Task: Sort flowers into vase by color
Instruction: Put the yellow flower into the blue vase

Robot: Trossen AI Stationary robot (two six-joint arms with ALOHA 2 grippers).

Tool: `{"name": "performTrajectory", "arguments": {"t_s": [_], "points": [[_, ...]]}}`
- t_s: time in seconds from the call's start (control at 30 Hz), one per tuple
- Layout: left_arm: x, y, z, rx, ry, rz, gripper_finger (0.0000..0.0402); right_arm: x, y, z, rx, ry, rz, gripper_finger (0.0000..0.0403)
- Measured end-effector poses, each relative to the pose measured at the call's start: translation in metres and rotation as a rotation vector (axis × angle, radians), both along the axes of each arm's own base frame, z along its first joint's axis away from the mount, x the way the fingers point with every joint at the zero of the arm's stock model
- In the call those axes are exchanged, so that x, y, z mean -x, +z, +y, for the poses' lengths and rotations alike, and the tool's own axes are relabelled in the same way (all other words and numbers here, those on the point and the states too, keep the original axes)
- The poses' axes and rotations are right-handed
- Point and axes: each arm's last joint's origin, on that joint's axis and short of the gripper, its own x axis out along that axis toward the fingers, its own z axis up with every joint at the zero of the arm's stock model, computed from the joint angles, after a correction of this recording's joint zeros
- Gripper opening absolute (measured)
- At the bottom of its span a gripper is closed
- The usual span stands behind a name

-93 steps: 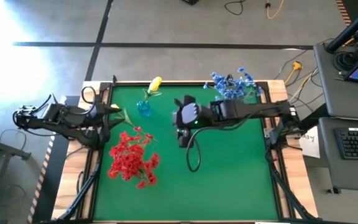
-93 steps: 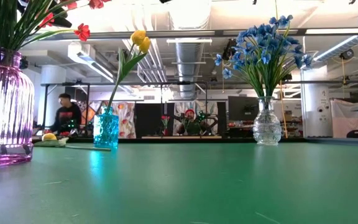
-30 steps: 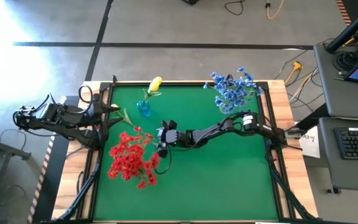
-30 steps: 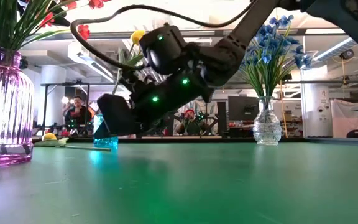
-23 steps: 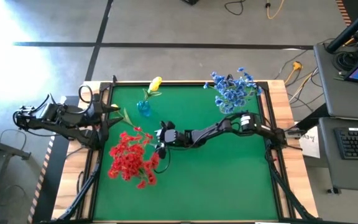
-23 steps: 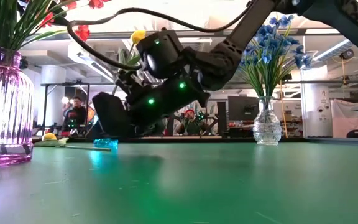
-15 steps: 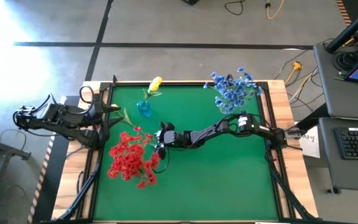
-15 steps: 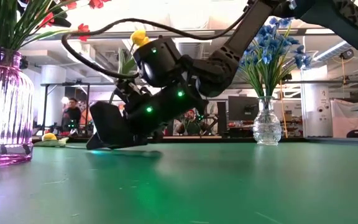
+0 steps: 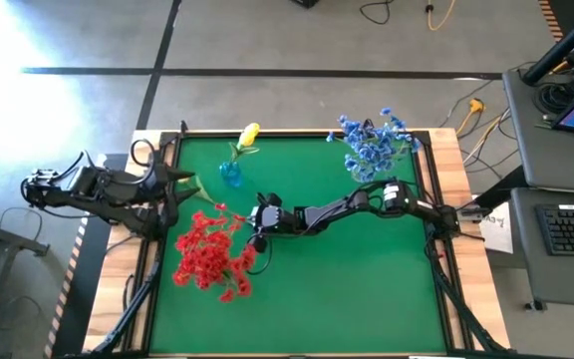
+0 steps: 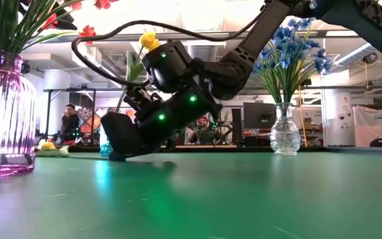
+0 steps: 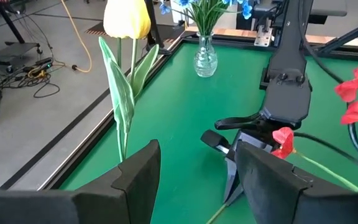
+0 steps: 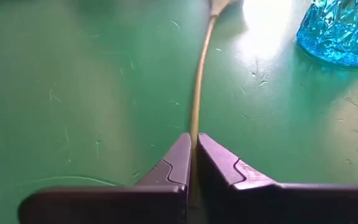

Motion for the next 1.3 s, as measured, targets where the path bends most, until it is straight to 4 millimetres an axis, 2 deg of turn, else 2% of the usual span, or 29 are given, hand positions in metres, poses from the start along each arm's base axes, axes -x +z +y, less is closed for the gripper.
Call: {"name": "performTrajectory", "arguments": {"t_s": [0.1, 0.23, 0.57, 0.7, 0.83, 0.97, 1.13, 1.2, 1.3], "points": [[-0.001, -0.002, 0.000, -0.002, 0.000, 0.009, 0.0194, 0.003, 0.006, 0.002, -0.004, 0.011, 0.048, 0.0013], [-0.001, -0.004, 0.000, -0.004, 0.000, 0.016, 0.0194, 0.015, 0.024, 0.011, -0.001, 0.033, 0.193, 0.0011], [-0.002, -0.005, 0.000, -0.004, 0.000, 0.017, 0.0194, 0.071, 0.094, 0.041, -0.040, 0.073, 0.554, 0.0011], [-0.002, -0.005, 0.000, -0.001, 0.001, 0.017, 0.0194, 0.093, 0.103, 0.059, -0.062, 0.020, 0.629, 0.0011], [-0.002, -0.005, -0.001, -0.001, 0.001, 0.016, 0.0194, 0.108, 0.105, 0.069, -0.062, -0.008, 0.679, 0.0015], [-0.002, -0.005, 0.000, 0.004, 0.003, 0.014, 0.0194, 0.119, 0.103, 0.074, -0.074, -0.007, 0.769, 0.0044], [-0.002, -0.005, -0.001, 0.009, 0.006, 0.013, 0.0194, 0.130, 0.100, 0.075, -0.102, -0.022, 0.886, 0.0113], [-0.002, -0.005, -0.001, 0.010, 0.006, 0.012, 0.0194, 0.129, 0.100, 0.074, -0.065, -0.031, 0.871, 0.0144], [-0.002, -0.005, -0.001, 0.018, 0.010, 0.008, 0.0194, 0.116, 0.103, 0.074, 0.017, -0.015, 0.731, 0.0186]]}}
